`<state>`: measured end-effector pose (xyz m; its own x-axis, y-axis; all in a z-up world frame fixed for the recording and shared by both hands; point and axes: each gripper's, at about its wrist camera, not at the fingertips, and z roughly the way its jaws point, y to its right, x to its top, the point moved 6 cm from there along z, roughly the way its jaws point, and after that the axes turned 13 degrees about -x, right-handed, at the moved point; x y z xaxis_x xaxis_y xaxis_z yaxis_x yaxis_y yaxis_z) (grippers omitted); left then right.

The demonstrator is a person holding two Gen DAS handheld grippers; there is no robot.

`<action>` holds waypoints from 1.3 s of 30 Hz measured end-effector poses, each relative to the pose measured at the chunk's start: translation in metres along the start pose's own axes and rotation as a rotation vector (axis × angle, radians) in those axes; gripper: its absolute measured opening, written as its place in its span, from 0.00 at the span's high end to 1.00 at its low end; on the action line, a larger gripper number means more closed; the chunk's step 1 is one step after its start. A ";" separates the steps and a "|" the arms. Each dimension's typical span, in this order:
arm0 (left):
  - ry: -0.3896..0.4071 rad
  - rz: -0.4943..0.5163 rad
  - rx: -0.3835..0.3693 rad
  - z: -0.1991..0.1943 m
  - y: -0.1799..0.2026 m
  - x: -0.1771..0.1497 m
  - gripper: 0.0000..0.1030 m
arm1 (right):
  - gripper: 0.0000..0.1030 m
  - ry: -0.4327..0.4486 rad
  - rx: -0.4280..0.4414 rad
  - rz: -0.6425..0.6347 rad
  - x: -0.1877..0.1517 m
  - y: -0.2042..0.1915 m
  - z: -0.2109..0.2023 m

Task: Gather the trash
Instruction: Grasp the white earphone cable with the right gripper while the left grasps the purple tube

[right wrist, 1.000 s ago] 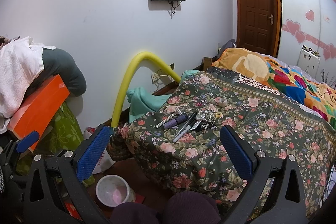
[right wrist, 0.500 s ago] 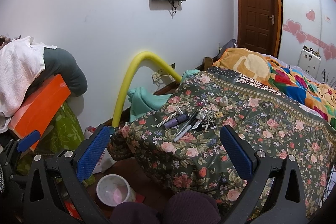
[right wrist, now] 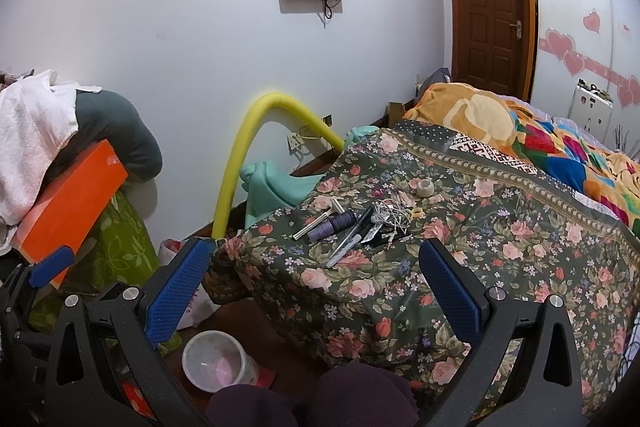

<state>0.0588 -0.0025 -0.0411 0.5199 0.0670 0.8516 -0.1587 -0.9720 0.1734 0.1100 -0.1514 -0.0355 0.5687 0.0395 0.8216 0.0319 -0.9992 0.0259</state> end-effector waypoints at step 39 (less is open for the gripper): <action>-0.385 0.051 -0.092 0.301 0.047 0.010 0.10 | 0.15 -0.401 0.065 0.196 -0.004 0.129 0.241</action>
<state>0.3090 -0.1155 -0.1733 0.7836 -0.0869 0.6151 -0.2577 -0.9464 0.1947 0.3098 -0.2777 -0.1724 0.8422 -0.1359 0.5218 -0.0635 -0.9860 -0.1543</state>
